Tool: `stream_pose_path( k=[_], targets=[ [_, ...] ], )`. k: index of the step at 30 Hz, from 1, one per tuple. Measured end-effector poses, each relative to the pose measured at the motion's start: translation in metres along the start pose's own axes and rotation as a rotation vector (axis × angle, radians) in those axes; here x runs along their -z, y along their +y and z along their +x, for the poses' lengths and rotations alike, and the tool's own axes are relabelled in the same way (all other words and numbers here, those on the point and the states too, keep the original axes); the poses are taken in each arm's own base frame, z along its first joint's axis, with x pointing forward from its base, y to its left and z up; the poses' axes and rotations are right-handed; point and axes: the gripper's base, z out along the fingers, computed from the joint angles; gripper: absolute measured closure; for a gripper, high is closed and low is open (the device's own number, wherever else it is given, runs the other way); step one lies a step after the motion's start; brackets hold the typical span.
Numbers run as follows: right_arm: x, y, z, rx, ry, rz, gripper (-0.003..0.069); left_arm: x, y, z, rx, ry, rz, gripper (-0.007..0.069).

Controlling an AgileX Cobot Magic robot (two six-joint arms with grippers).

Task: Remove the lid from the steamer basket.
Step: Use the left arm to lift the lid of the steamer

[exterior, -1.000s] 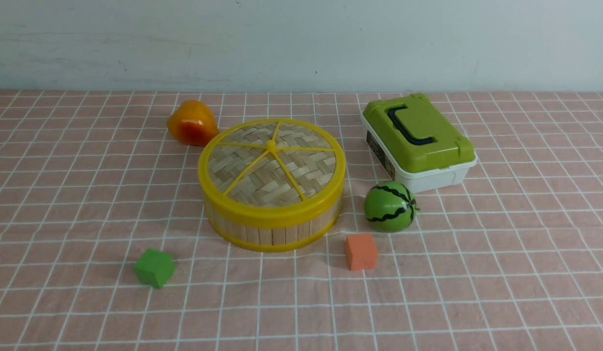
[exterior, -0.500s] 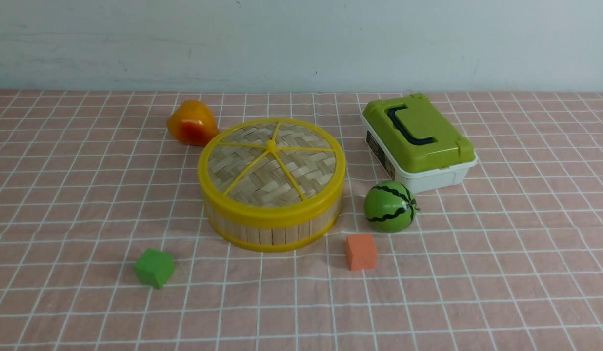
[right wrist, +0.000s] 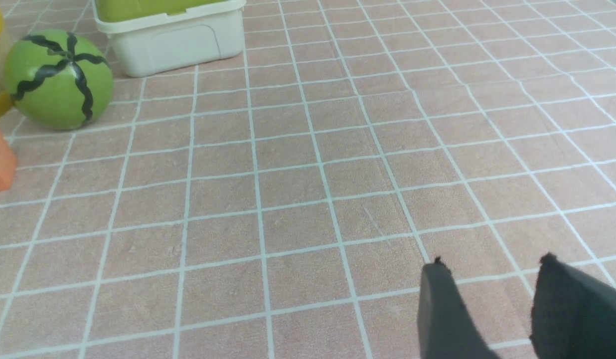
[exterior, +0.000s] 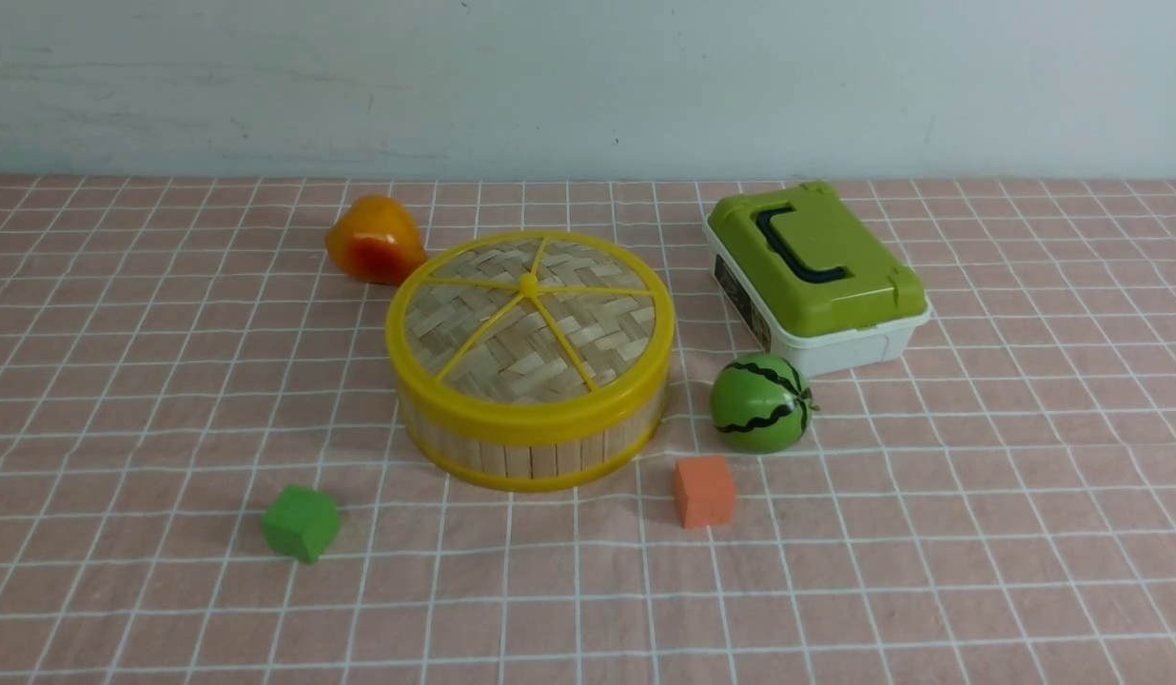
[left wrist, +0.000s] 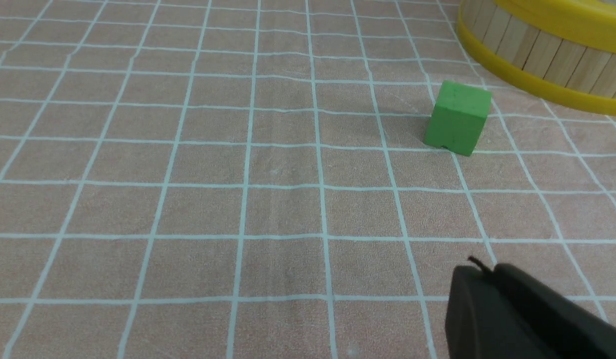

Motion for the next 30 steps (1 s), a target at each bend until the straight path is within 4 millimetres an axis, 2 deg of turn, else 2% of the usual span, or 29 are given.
stream_pose_path(
  k=[14, 16, 25, 30],
  targets=[
    [0.0, 0.0, 0.0, 0.0, 0.0, 0.0, 0.0418, 0.0, 0.0, -0.004, 0.002, -0.045, 0.004, 0.0592],
    [0.0, 0.0, 0.0, 0.0, 0.0, 0.0, 0.0418, 0.0, -0.001, -0.008, 0.003, -0.086, 0.007, 0.059],
    [0.0, 0.0, 0.0, 0.0, 0.0, 0.0, 0.0418, 0.01, -0.003, -0.042, 0.001, -0.475, 0.035, 0.0585],
    [0.0, 0.0, 0.0, 0.0, 0.0, 0.0, 0.0418, 0.016, -0.004, -0.051, 0.003, -0.593, 0.045, 0.0585]
  ],
)
